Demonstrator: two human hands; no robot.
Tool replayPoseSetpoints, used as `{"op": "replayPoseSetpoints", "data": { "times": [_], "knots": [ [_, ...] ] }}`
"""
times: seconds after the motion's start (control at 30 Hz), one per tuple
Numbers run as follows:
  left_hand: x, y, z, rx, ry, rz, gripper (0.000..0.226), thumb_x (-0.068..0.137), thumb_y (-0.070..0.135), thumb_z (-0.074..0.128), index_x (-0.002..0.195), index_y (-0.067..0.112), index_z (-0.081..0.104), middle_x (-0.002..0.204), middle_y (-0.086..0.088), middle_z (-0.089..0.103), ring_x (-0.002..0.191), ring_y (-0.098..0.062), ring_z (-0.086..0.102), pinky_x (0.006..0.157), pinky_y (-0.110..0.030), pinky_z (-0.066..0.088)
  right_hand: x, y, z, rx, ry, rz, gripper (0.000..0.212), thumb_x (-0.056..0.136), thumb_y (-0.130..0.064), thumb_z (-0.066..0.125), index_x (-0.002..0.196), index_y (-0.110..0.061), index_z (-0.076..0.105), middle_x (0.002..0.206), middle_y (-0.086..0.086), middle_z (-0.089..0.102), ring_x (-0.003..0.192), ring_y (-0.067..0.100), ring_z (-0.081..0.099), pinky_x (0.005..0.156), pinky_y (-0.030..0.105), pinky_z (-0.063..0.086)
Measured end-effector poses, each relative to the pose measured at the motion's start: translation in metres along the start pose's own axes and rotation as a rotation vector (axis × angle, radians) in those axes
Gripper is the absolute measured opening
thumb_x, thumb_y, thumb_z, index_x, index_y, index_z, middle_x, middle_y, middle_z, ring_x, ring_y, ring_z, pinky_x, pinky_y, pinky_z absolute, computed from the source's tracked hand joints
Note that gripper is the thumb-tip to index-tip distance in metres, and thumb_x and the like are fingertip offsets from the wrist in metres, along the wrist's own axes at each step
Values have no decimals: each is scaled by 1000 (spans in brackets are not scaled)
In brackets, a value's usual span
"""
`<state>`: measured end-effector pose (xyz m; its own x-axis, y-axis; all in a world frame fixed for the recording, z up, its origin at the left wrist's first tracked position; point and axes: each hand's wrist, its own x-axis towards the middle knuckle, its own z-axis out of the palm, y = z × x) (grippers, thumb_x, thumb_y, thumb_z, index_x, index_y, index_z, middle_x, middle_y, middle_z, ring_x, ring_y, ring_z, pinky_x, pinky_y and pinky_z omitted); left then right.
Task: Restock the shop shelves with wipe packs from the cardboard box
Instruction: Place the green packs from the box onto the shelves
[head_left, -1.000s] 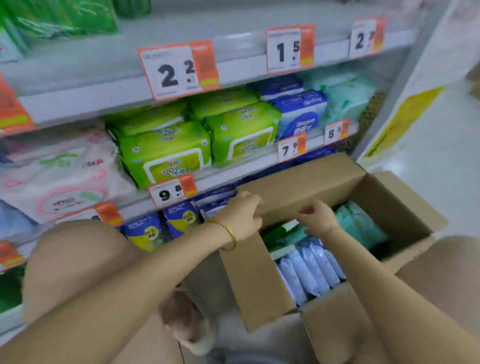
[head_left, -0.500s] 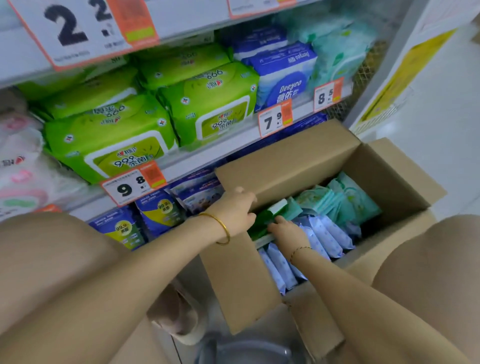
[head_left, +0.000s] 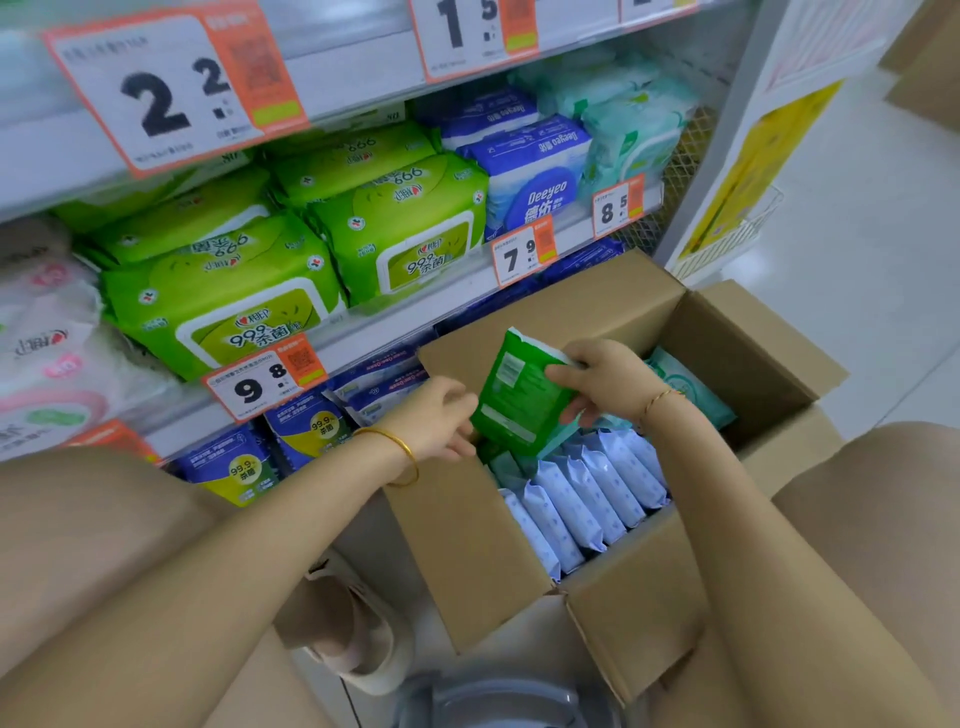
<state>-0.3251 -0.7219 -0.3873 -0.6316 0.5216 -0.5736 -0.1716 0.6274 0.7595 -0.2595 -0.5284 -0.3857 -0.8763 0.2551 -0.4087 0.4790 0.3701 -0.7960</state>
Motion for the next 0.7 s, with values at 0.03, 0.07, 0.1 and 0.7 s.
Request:
{"op": "replayPoseSetpoints", "data": {
  "times": [0.03,0.07,0.1,0.7],
  "knots": [
    [-3,2,-2,-212,-15,-81,51,101,36,32,143,8,27,99,-18,61,75,-24,64,73,-36,56,-4,-4,0,93,-10,-34,10,94,-13,54,85,-9,55,75,4,60,52,13,66,46,21,54],
    [-5,3,-5,-396,-26,-142,55,100,44,29,142,9,28,92,-19,63,73,-26,66,68,-35,58,-7,-8,1,166,-27,-71,7,93,-9,55,86,-10,57,77,4,63,53,11,67,49,20,55],
    [-6,4,-9,-547,-34,-179,60,98,50,28,141,9,30,89,-21,65,74,-28,67,65,-35,59,-9,-9,4,212,-48,-105,4,91,-6,57,89,-9,58,82,8,65,57,12,68,54,20,58],
    [-76,0,-41,-500,119,70,61,91,-8,44,142,16,22,93,-14,63,46,-10,66,48,-26,56,-31,-46,33,566,-225,-134,8,95,-8,45,95,-15,50,96,4,60,62,19,68,62,34,60]
  ]
}}
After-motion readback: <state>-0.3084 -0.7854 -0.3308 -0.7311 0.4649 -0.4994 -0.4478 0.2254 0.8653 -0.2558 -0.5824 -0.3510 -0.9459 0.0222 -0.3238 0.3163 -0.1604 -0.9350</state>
